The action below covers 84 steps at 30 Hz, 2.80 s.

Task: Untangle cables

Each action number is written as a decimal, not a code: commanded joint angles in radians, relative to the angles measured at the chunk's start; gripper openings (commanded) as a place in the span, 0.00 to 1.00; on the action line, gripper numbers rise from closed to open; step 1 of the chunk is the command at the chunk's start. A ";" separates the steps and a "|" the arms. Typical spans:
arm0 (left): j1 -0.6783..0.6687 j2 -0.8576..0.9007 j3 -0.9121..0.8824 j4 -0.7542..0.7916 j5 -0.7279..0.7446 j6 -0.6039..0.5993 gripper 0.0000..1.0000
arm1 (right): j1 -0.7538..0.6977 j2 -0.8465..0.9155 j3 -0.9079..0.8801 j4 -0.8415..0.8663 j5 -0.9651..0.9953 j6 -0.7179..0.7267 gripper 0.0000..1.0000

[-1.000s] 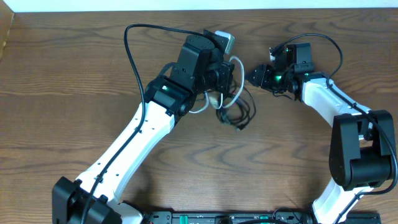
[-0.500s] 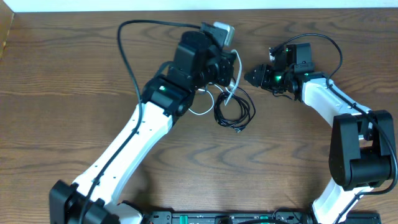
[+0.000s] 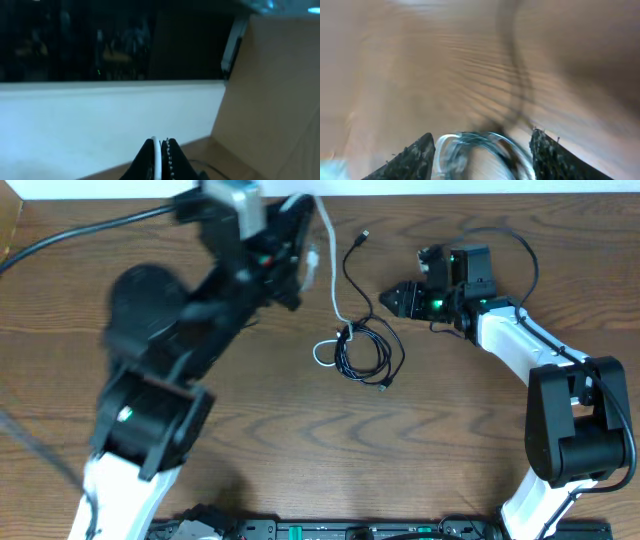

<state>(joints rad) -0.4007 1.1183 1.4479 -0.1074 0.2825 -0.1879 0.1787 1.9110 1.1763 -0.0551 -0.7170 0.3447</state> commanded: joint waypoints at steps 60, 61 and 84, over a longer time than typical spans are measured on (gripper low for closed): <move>0.173 0.091 0.006 -0.275 -0.018 -0.132 0.08 | 0.180 -0.557 0.002 -0.293 0.524 -0.021 0.01; 0.172 0.095 0.006 -0.282 -0.013 -0.132 0.07 | 0.177 -0.562 0.005 -0.290 0.521 -0.013 0.01; 0.101 0.340 -0.004 -0.350 0.204 -0.163 0.08 | 0.064 -0.531 0.307 -0.597 0.295 -0.100 0.01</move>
<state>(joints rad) -0.2611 1.3903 1.4479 -0.4797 0.4049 -0.3187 0.2447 1.3312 1.4918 -0.6384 -0.3580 0.2958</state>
